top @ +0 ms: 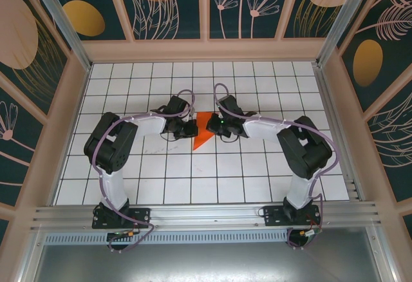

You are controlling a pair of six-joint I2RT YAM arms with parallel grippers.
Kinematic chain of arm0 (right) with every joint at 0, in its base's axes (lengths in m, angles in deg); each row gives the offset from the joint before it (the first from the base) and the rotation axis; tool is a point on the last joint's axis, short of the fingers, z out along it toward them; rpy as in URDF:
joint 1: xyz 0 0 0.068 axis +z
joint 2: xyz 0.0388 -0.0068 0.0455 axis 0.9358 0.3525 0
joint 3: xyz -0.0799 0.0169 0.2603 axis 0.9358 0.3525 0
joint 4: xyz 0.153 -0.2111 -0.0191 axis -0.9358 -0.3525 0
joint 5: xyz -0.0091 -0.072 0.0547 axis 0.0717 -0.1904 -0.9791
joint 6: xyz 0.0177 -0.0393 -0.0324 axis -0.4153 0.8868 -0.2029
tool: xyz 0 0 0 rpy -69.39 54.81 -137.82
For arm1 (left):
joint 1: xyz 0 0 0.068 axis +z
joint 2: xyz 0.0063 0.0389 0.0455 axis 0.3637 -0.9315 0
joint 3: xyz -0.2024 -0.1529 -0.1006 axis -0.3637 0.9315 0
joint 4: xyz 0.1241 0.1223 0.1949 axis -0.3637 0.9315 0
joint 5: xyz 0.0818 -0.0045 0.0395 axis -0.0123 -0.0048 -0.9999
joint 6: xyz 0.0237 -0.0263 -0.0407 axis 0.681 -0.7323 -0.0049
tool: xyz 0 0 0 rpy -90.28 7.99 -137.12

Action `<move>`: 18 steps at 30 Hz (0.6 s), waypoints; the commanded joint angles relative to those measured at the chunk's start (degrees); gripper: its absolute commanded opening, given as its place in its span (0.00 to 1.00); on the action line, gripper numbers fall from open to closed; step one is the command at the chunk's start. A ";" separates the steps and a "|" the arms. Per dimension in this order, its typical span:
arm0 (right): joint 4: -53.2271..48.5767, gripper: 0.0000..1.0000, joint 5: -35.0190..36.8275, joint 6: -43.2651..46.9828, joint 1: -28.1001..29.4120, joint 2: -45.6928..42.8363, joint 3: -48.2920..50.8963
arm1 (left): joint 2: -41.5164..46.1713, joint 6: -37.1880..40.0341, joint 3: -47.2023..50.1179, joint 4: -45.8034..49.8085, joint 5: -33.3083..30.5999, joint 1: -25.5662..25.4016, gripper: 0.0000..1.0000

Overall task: Fold a paper plane with a square sheet of paper (pick it up from the middle)
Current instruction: Third fold the triangle at the center of the table.

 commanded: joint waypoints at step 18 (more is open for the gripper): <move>-1.52 0.00 4.21 -2.23 -8.76 -2.40 7.10 | -3.43 3.12 1.00 4.48 -6.49 0.49 0.00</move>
